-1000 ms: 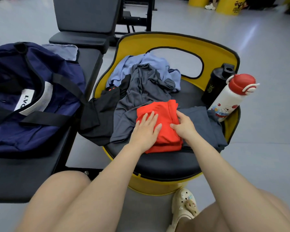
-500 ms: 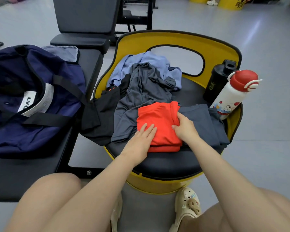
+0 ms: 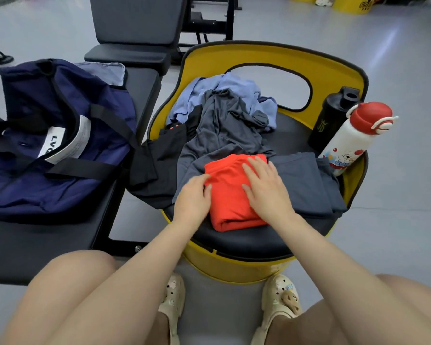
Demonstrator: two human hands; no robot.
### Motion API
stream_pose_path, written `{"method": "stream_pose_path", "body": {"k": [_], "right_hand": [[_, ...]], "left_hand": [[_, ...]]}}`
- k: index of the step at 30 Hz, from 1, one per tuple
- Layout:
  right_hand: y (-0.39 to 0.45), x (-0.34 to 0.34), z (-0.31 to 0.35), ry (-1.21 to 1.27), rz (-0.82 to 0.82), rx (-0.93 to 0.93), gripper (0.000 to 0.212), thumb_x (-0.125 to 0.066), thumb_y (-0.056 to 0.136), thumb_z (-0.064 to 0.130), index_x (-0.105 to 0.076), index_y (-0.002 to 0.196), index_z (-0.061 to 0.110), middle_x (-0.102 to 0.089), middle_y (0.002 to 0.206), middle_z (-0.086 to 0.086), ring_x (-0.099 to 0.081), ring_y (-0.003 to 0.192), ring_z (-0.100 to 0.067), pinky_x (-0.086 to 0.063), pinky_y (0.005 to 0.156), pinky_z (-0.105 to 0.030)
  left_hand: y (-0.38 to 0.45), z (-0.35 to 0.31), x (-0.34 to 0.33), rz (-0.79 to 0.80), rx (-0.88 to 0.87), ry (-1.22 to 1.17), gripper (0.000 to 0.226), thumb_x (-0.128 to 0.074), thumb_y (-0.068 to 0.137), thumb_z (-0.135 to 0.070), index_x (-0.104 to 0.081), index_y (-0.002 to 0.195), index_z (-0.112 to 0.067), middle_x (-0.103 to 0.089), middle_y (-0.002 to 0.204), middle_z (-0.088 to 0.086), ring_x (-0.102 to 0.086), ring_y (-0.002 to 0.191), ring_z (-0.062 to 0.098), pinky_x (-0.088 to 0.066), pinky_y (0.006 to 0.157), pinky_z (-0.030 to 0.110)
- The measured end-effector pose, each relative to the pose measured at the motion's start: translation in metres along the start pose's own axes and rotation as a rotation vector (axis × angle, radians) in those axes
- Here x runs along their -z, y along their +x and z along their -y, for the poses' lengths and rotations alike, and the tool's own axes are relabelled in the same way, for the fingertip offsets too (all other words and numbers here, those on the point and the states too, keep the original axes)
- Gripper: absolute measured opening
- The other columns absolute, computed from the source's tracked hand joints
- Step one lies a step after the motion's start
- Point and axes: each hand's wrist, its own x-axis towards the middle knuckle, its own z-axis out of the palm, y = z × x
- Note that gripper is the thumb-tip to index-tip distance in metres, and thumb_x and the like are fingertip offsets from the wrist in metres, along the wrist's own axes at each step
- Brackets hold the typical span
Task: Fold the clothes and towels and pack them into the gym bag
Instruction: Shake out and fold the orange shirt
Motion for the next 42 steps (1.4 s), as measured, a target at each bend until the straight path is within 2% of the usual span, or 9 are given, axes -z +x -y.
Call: {"method": "stream_pose_path", "body": {"k": [3, 8, 13, 21, 26, 28, 31, 34, 42], "right_hand": [[0.0, -0.009, 0.013, 0.045, 0.108, 0.133, 0.04, -0.048, 0.089, 0.029, -0.067, 0.117, 0.006, -0.06, 0.13, -0.013, -0.053, 0.125, -0.031, -0.035, 0.107, -0.048], [-0.004, -0.024, 0.019, 0.064, 0.378, 0.025, 0.059, -0.019, 0.098, 0.055, -0.02, 0.151, 0.03, -0.006, 0.161, 0.005, 0.003, 0.148, -0.017, 0.007, 0.117, -0.043], [-0.015, -0.034, 0.021, 0.028, 0.442, 0.029, 0.08, 0.007, 0.075, 0.069, -0.005, 0.15, 0.042, 0.007, 0.16, 0.014, 0.019, 0.146, -0.018, 0.017, 0.11, -0.056], [-0.024, -0.041, 0.018, -0.024, 0.392, 0.113, 0.076, -0.003, 0.081, 0.071, -0.007, 0.15, 0.04, 0.001, 0.16, 0.011, 0.013, 0.147, -0.026, 0.018, 0.107, -0.059], [-0.022, -0.034, 0.014, 0.111, 0.313, 0.062, 0.078, -0.003, 0.084, 0.062, -0.027, 0.15, 0.028, -0.016, 0.159, 0.008, -0.001, 0.148, -0.018, 0.005, 0.117, -0.047], [-0.021, -0.034, 0.007, 0.132, 0.189, -0.026, 0.073, -0.005, 0.089, 0.051, -0.035, 0.147, 0.018, -0.027, 0.156, 0.001, -0.013, 0.147, -0.018, -0.001, 0.118, -0.038], [-0.022, -0.037, 0.002, 0.1, 0.246, -0.132, 0.081, 0.005, 0.084, 0.056, -0.017, 0.152, 0.018, -0.009, 0.161, -0.002, -0.001, 0.148, -0.018, 0.002, 0.118, -0.035], [-0.028, -0.039, 0.008, 0.104, 0.334, -0.155, 0.087, 0.01, 0.077, 0.061, -0.003, 0.153, 0.022, 0.005, 0.161, -0.001, 0.01, 0.148, -0.017, 0.007, 0.117, -0.032], [-0.047, -0.037, 0.027, 0.098, 0.394, -0.132, 0.088, 0.011, 0.074, 0.064, 0.005, 0.152, 0.024, 0.013, 0.16, 0.0, 0.015, 0.147, -0.018, 0.011, 0.116, -0.034]], "left_hand": [[0.022, 0.003, -0.003, 0.013, 0.189, -0.16, 0.035, -0.053, 0.096, -0.025, -0.053, 0.128, -0.014, -0.058, 0.124, 0.006, -0.059, 0.106, 0.021, -0.043, 0.091, 0.031], [0.044, -0.008, -0.011, 0.083, 0.266, -0.102, 0.048, -0.055, 0.091, -0.046, -0.048, 0.131, -0.02, -0.059, 0.126, 0.002, -0.053, 0.117, 0.024, -0.046, 0.093, 0.04], [0.057, -0.01, -0.012, -0.02, 0.257, -0.079, 0.023, -0.059, 0.09, -0.033, -0.06, 0.109, -0.02, -0.066, 0.11, 0.002, -0.059, 0.106, 0.026, -0.044, 0.083, 0.034], [0.057, -0.004, -0.013, -0.003, 0.282, -0.152, 0.026, -0.058, 0.092, -0.032, -0.053, 0.11, -0.014, -0.062, 0.109, 0.005, -0.059, 0.101, 0.025, -0.047, 0.08, 0.038], [0.019, -0.009, -0.023, -0.225, -0.151, 0.18, 0.024, -0.046, 0.096, -0.02, -0.055, 0.116, -0.009, -0.055, 0.119, 0.007, -0.049, 0.115, 0.025, -0.042, 0.091, 0.036], [0.005, -0.006, -0.034, -0.128, -0.293, 0.247, 0.046, -0.028, 0.096, -0.027, -0.053, 0.129, -0.006, -0.053, 0.134, 0.011, -0.044, 0.13, 0.028, -0.035, 0.107, 0.039], [-0.006, 0.003, -0.039, 0.183, -0.3, 0.422, 0.07, 0.002, 0.093, -0.046, -0.016, 0.151, -0.012, -0.013, 0.159, 0.001, -0.004, 0.147, 0.014, -0.002, 0.118, 0.031], [-0.01, 0.009, -0.035, 0.278, -0.277, 0.48, 0.058, -0.011, 0.102, -0.041, -0.001, 0.152, -0.015, 0.004, 0.16, -0.002, 0.01, 0.146, 0.012, 0.006, 0.118, 0.03], [-0.034, 0.021, -0.021, 0.321, -0.316, 0.577, 0.057, -0.015, 0.103, -0.038, 0.006, 0.151, -0.014, 0.011, 0.159, 0.0, 0.014, 0.146, 0.014, 0.007, 0.118, 0.03]]}}
